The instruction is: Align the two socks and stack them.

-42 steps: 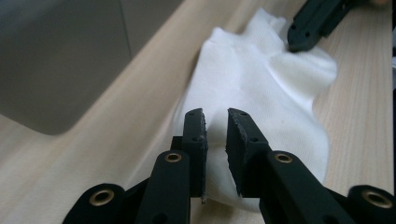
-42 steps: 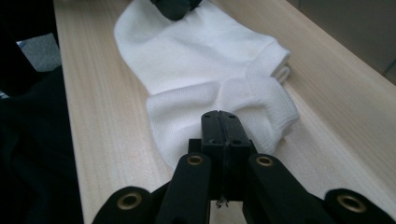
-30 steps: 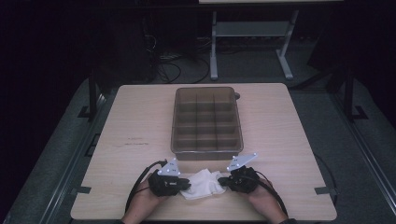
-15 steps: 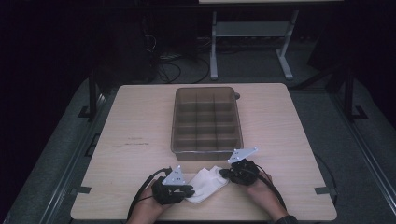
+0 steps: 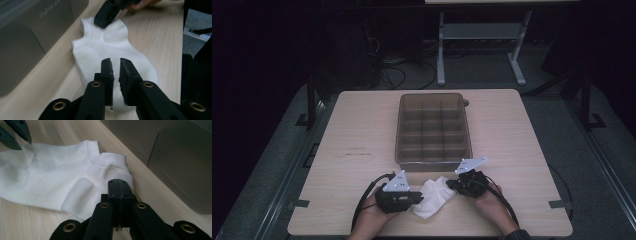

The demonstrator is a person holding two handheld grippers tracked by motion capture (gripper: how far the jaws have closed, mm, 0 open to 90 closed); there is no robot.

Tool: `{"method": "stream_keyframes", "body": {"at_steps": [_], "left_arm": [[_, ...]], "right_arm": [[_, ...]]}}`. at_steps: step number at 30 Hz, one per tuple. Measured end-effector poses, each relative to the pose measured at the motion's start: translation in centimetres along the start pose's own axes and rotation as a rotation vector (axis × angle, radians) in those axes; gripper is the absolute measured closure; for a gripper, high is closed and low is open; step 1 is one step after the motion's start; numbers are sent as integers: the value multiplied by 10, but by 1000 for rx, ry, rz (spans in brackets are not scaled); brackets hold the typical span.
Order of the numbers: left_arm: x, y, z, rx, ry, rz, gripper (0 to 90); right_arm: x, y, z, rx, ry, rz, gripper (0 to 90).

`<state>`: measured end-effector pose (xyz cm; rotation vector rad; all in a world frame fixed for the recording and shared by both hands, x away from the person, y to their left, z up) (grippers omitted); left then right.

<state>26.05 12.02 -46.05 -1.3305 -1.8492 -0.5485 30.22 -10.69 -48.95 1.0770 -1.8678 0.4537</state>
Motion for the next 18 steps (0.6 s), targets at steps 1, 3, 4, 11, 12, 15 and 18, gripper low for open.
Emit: {"method": "stream_keyframes", "body": {"at_steps": [1,3,4,11,12,15,18], "left_arm": [[-2,0,-2,-5,1,6,833],[-7,1,-7,-9,4,18,867],[-9,0,-9,-13,8,25,897],[-27,2,-22,-21,14,34,898],[-31,2,-23,-22,19,34,898],[-43,1,-23,-37,63,23,898],[-46,1,-21,-41,76,14,898]], "right_arm": [[0,0,0,0,0,0,899],[0,0,0,-2,0,0,899],[0,0,0,0,0,0,899],[0,0,0,-2,-2,-1,899],[0,0,0,-1,-2,0,899],[0,0,0,-2,-1,0,899],[0,-1,-1,-3,0,-1,899]]}}
Point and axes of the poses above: each handheld gripper's, and its own axes: x roughly backward along the jaws, z roughly out of its underside, y roughly to its left, the point moved 3 cm from there along -x, roughly forward along the jaws, and after that the axes turned 12 degrees about y, right-handed, at the moved point
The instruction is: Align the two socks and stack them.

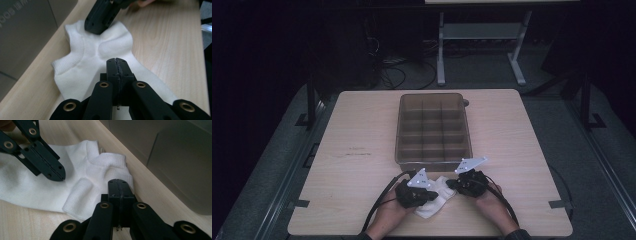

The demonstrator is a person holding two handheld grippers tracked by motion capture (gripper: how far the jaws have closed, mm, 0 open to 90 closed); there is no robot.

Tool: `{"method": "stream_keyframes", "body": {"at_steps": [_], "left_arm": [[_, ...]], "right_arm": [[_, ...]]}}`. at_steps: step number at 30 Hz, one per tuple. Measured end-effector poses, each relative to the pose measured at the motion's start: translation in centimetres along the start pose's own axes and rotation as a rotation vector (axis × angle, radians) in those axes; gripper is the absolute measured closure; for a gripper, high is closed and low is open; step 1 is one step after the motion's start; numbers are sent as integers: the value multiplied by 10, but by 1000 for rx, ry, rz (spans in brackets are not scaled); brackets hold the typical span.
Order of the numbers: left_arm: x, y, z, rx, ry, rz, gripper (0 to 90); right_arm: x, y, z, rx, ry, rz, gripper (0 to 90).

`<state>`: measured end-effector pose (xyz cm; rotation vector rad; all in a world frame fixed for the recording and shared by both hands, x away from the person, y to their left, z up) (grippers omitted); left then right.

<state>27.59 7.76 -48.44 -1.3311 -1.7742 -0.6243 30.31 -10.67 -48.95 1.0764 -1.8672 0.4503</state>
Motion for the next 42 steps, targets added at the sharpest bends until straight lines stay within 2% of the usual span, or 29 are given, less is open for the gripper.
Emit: {"method": "stream_keyframes", "body": {"at_steps": [7,10,15,18,29,33,42], "left_arm": [[-2,2,4,14,-15,14,900],[-2,2,4,13,-14,12,900],[-2,3,5,21,-21,22,900],[-2,2,5,23,-20,21,900],[-2,2,5,22,-20,23,900],[-2,2,5,20,-16,18,899],[-2,1,4,12,-11,7,900]], "right_arm": [[2,-1,0,-19,-3,-16,886],[9,-2,-1,-29,-38,-20,841],[17,-7,-1,-76,-84,-3,738],[14,-9,0,-93,-94,-7,705],[-3,-7,2,-83,-65,4,639],[-4,-6,3,-51,-70,21,641],[-5,1,5,-59,-79,2,819]]}}
Point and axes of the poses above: each handheld gripper's, and its own axes: x roughly backward along the jaws, z roughly out of its underside, y roughly to its left, the point moved 3 cm from there along -x, roughly forward along the jaws, and after that the axes turned 12 degrees about y, right-handed, at the moved point
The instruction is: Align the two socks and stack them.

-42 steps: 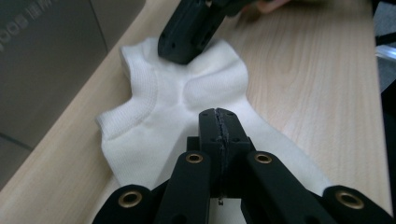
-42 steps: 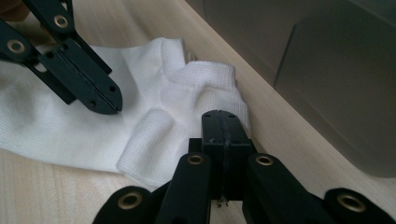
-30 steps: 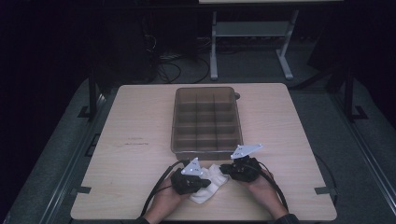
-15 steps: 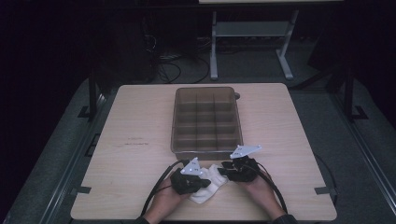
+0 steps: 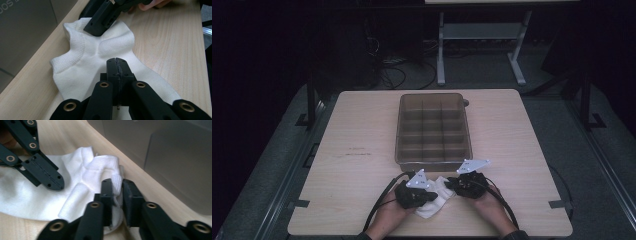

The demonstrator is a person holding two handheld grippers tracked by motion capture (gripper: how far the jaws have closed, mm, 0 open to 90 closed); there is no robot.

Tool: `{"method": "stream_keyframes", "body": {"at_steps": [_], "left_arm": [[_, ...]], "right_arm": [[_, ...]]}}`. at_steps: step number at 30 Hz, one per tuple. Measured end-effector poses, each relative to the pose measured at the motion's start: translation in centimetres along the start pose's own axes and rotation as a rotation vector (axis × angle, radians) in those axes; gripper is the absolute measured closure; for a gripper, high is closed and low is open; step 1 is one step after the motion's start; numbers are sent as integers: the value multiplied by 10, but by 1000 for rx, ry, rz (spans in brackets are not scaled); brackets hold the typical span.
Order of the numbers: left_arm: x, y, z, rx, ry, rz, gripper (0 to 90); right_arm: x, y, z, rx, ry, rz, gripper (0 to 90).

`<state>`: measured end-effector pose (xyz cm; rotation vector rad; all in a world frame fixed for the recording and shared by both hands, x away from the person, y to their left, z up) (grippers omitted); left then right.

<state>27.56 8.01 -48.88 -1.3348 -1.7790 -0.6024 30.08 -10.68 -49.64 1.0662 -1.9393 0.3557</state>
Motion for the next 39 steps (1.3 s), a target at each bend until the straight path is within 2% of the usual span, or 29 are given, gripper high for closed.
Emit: {"method": "stream_keyframes", "body": {"at_steps": [4,8,11,20,24,35,39], "left_arm": [[0,0,0,2,-1,-2,900],[0,-1,0,3,-1,-4,900],[0,-1,0,2,-1,-6,900],[0,-2,0,3,4,-13,900],[0,-1,-1,6,0,-14,900],[-1,1,-1,4,-4,-26,900],[-2,4,-1,30,-21,-26,900]], "right_arm": [[0,3,0,-18,1,0,845],[2,5,-2,3,17,51,853],[5,2,-2,-13,19,49,855],[22,8,-10,8,-39,54,856],[30,14,-14,16,-64,38,856],[44,38,-19,32,-119,-77,856],[40,44,-23,49,-117,-80,856]]}}
Point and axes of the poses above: each handheld gripper's, and its own axes: x roughly backward along the jaws, z roughly out of its underside, y roughly to its left, the point moved 3 cm from there along -x, roughly forward along the jaws, and after that the axes turned 12 degrees about y, right-handed, at the moved point
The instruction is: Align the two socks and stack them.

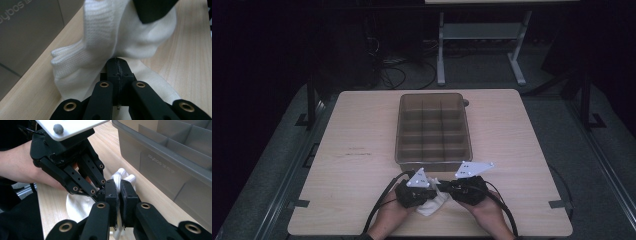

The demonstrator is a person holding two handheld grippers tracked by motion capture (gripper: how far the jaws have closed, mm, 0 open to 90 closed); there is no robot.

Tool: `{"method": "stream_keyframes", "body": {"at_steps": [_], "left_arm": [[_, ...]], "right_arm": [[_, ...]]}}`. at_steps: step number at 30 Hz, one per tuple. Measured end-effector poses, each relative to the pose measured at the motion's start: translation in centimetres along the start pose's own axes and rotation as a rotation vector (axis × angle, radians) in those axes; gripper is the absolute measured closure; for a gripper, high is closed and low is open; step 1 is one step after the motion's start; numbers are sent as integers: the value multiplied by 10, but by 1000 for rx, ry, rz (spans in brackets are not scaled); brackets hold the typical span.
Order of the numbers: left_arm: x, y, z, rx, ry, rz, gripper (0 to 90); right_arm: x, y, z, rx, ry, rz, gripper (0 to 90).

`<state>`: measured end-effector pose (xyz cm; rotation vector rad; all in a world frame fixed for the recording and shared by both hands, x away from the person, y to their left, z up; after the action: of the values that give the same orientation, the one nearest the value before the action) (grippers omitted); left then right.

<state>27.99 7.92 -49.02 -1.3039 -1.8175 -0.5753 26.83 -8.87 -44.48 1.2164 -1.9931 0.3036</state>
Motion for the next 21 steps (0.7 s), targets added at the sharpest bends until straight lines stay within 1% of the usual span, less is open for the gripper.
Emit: {"method": "stream_keyframes", "body": {"at_steps": [2,3,5,6,8,12,15,17,19,21], "left_arm": [[-1,1,-1,9,-9,-3,900],[-1,1,-1,8,-13,-4,900],[0,1,-1,9,-17,-7,899],[1,1,-1,7,-17,-8,899],[4,0,-2,6,-26,-7,898],[17,-4,-4,-5,-50,-9,898],[29,-6,-1,-4,-67,-9,898],[37,-8,3,-5,-70,-11,898],[44,-10,9,-5,-67,-22,898],[51,-11,16,6,-65,-21,898]], "right_arm": [[-2,-2,-1,0,5,11,856],[-3,-4,-1,-7,6,13,856],[-3,-7,-1,-5,12,28,855],[-3,-10,0,-8,12,39,855],[-2,-12,0,-9,11,49,855],[-1,-15,0,-10,4,58,855],[0,-16,1,-20,12,65,855],[-1,-17,2,-18,15,68,855],[-2,-18,2,-18,17,77,854],[-2,-18,2,-20,20,79,854]]}}
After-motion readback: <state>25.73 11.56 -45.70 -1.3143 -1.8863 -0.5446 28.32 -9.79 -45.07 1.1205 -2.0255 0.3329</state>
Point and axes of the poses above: each handheld gripper's, and its own axes: x roughly backward along the jaws, z roughly out of its underside, y roughly to its left, the point moved 3 cm from there along -x, roughly forward along the jaws, and after that the axes turned 12 degrees about y, right-handed, at the moved point
